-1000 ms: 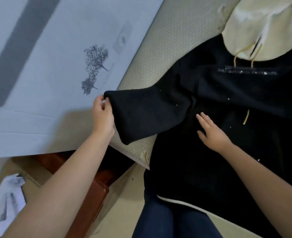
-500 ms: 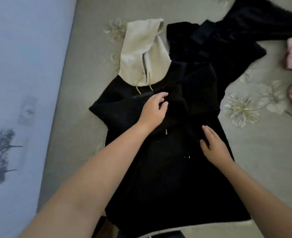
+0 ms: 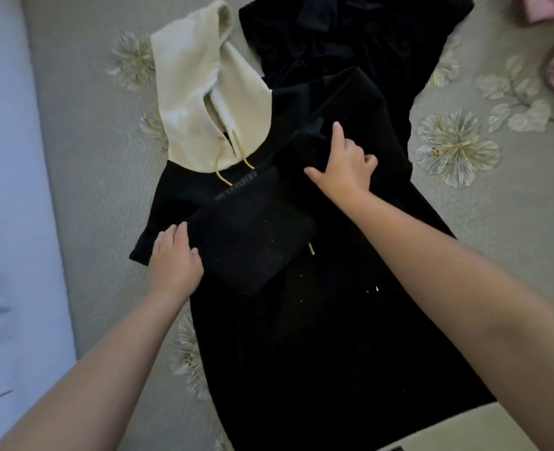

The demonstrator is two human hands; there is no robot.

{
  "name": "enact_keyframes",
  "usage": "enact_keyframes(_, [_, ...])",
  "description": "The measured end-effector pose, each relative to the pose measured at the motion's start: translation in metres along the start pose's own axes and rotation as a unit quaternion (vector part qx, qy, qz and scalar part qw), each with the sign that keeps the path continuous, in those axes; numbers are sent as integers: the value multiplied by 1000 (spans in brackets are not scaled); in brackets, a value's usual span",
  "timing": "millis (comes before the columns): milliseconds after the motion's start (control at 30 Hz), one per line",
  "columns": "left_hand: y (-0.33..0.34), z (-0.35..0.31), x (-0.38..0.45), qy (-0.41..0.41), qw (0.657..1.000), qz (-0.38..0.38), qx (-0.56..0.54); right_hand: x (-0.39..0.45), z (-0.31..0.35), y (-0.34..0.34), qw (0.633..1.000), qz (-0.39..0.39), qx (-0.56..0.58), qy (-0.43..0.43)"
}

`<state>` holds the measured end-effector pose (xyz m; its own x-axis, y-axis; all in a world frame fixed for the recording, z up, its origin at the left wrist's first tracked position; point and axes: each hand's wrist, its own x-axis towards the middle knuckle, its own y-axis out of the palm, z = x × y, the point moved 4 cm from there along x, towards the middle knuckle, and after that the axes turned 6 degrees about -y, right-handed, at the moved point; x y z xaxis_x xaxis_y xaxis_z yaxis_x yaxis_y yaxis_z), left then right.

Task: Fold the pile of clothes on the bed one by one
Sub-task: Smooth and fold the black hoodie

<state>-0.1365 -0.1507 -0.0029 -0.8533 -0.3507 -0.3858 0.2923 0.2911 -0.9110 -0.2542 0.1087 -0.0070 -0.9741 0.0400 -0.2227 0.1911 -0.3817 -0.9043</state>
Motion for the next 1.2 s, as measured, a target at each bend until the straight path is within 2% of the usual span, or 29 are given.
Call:
enact_keyframes(100, [-1,2,26,-37,997,36,49,16,-12,-13,992,-2,114,51])
enact_keyframes(167, [1,8,39,-83,987,86,112,16,-24,-31,969,-12,243,44])
enact_keyframes(233, [-5,11,49,-58,988,77,118,14,-34,-57,959,-63,276,10])
enact_keyframes(300, [-22,7,55,8,999,-22,48,11,-38,-82,963,-133,232,-34])
enact_keyframes(367, [-38,-2,58,62,993,-97,12,6,-41,-99,961,-214,166,-56])
enact_keyframes(433, [-45,-9,63,76,990,-113,42,5,-38,-105,955,-283,71,-44])
enact_keyframes(467, [-44,-11,64,65,989,-108,75,8,-35,-103,955,-293,22,-26])
enact_keyframes(500, [-41,-13,64,44,989,-100,102,13,-32,-97,963,-268,-19,-3])
enact_keyframes(600, [-21,-22,54,-12,993,-85,78,27,-31,-59,986,-83,-138,45])
enact_keyframes(667, [-7,-32,32,35,994,-100,25,21,-26,-32,983,-18,-182,-33])
enact_keyframes(733, [12,-39,0,148,983,-105,29,4,-17,-9,970,11,-177,-165])
enact_keyframes(800, [35,-30,-31,187,978,-55,69,-17,-13,13,945,74,-180,-262])
enact_keyframes(867, [53,-10,-51,136,989,-1,59,-32,-16,35,916,160,-219,-297])
enact_keyframes(933, [61,9,-58,61,998,0,6,-37,-24,49,904,199,-243,-291])
enact_keyframes(1067, [53,31,-54,-66,992,-45,-98,-38,-26,62,897,221,-264,-278])
enact_keyframes(1200, [39,50,-49,-125,977,-105,-138,-36,-19,65,891,204,-283,-289])
